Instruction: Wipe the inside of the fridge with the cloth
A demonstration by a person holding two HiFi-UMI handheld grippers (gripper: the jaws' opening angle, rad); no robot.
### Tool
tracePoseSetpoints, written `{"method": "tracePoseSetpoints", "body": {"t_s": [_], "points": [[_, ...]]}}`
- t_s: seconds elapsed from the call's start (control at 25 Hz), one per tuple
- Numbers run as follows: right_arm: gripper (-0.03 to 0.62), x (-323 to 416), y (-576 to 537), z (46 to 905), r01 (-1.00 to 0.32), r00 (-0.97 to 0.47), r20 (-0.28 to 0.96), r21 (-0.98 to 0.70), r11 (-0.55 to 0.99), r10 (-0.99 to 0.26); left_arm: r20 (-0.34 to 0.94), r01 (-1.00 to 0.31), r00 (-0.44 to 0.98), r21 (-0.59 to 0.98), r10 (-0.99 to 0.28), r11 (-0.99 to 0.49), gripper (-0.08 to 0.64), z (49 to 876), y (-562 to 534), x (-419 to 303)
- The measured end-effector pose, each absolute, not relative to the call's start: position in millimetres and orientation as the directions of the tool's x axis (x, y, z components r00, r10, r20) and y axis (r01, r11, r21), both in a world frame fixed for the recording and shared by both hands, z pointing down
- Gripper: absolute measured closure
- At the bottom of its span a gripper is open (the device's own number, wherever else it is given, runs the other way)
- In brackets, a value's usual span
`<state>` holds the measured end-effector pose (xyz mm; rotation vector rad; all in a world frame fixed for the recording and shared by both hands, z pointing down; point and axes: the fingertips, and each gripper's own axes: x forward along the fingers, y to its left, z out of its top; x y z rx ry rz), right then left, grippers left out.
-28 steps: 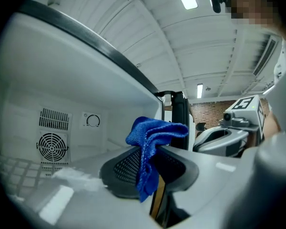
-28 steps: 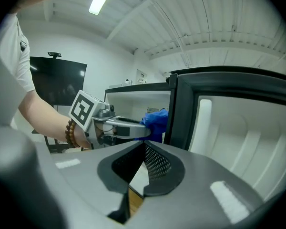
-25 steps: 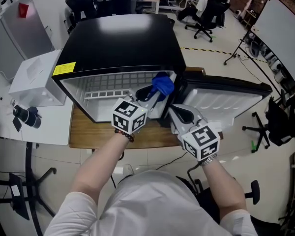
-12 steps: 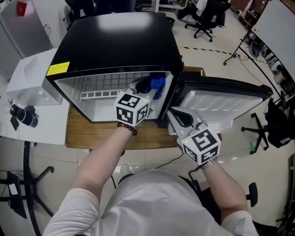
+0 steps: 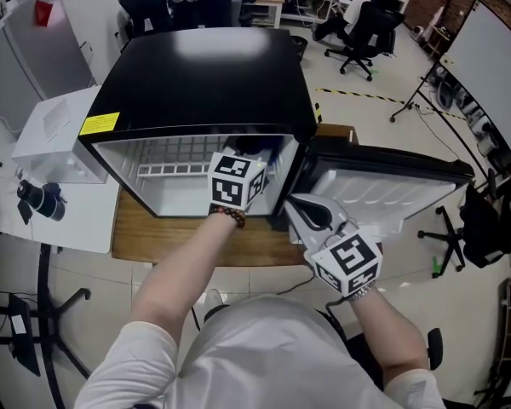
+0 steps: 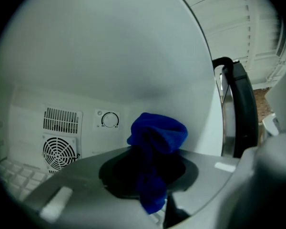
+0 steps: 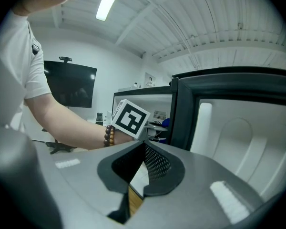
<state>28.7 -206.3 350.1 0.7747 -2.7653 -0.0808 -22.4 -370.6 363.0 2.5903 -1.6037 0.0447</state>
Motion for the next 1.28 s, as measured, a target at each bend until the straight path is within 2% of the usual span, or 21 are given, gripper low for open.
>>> {"method": "tracePoseSetpoints", "body": {"t_s": [0.8, 1.28], "points": [[0.591, 36, -207, 351, -0.462, -0.847, 0.239, 0.113, 0.880, -0.475, 0.053, -0.952, 0.300, 0.082, -0.952, -0.296, 0.476, 365, -421, -38], [0.591, 38, -195, 354, -0.447, -0.859, 0.237, 0.090, 0.890, -0.455, 0.039, -0.965, 0.246, 0.100, -0.968, -0.241, 0.474, 362, -395, -57]]}}
